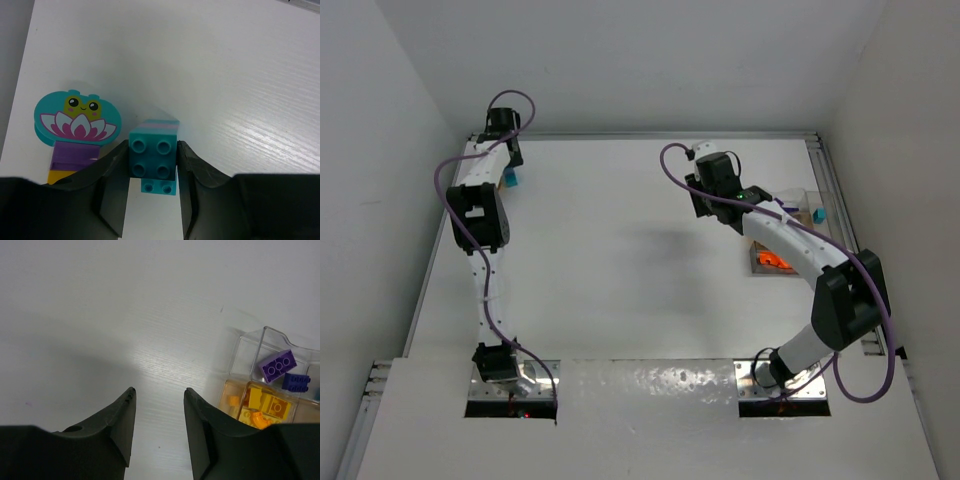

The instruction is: Sort the legos into containers by color

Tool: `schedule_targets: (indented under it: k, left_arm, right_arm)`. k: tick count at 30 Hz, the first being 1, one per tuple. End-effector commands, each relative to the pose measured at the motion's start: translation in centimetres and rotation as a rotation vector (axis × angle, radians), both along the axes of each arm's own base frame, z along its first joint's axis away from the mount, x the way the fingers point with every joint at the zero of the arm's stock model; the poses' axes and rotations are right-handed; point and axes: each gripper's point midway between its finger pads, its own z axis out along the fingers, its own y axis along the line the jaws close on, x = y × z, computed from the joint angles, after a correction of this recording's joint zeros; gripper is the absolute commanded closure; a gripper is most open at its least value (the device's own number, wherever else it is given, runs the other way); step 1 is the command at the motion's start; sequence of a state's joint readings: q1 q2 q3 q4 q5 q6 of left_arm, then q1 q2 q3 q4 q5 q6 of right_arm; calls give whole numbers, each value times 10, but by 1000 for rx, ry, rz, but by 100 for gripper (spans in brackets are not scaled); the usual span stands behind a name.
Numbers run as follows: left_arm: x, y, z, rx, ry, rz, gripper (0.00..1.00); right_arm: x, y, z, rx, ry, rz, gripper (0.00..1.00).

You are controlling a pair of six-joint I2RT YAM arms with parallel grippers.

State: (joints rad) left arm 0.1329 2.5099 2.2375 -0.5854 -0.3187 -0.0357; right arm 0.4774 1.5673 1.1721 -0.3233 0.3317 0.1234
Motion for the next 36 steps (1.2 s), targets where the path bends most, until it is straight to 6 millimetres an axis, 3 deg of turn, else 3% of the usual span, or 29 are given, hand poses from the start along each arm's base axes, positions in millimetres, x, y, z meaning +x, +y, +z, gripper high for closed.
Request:
schedule_targets:
  k: [1,3,6,7,9,10,11,12,13,15,16,18,19,22,25,27,30,34,36]
  left_arm:
    - [2,6,7,-10,-26,16,93]
    - [3,1,17,-33,-41,0,100]
    - [12,-21,56,-103,-109,-106,100]
    - [18,-39,88,-163,-174,-193,100]
    - [17,-66,126,-234,-231,-317,100]
    - [16,-82,151,-268,-273,-380,100]
    - [7,-111,188,-305,-325,-515,100]
    - [1,-128,208,-319,-360,-582,100]
    - [-21,-149,227,-359,-383,-668,100]
    - [-37,-188,242,-358,-415,-757,100]
    - [-53,-213,246,-359,-404,-767,100]
    - [-67,-235,246,-382,-368,-776,100]
    - [-77,-256,252,-427,-361,-781,100]
    - [-95,-284,251,-506,-321,-774,100]
    - [-106,-300,256,-550,-314,-770,100]
    - [-111,-308,261,-559,-313,-781,100]
    - [-118,-320,265,-554,-312,-797,100]
    - [-128,-334,264,-574,-288,-814,100]
    - [-131,-336,264,-577,-285,-816,100]
  right_arm:
    - [13,-2,29,1,-78,-16,57]
    - [13,-1,32,-1,-84,-13,57]
    - [12,4,38,8,-91,35,57]
    - [11,13,47,40,-111,92,57]
    - [7,23,52,86,-134,149,55]
    - [8,39,64,150,-180,212,53]
    - [4,45,71,191,-207,243,49]
    - [7,56,86,252,-272,275,45]
    - [5,68,94,338,-279,290,43]
    - [9,85,119,473,-348,311,43]
    - [7,98,126,590,-326,305,43]
    - [12,121,140,690,-333,337,40]
    - [8,140,153,739,-333,362,39]
    - [7,180,162,844,-311,400,37]
    - [3,201,169,952,-316,385,36]
    - [4,202,182,1030,-362,369,35]
    - [10,196,179,1082,-364,283,34]
    - [17,205,174,1132,-321,250,33]
    - [24,209,160,1134,-291,208,33]
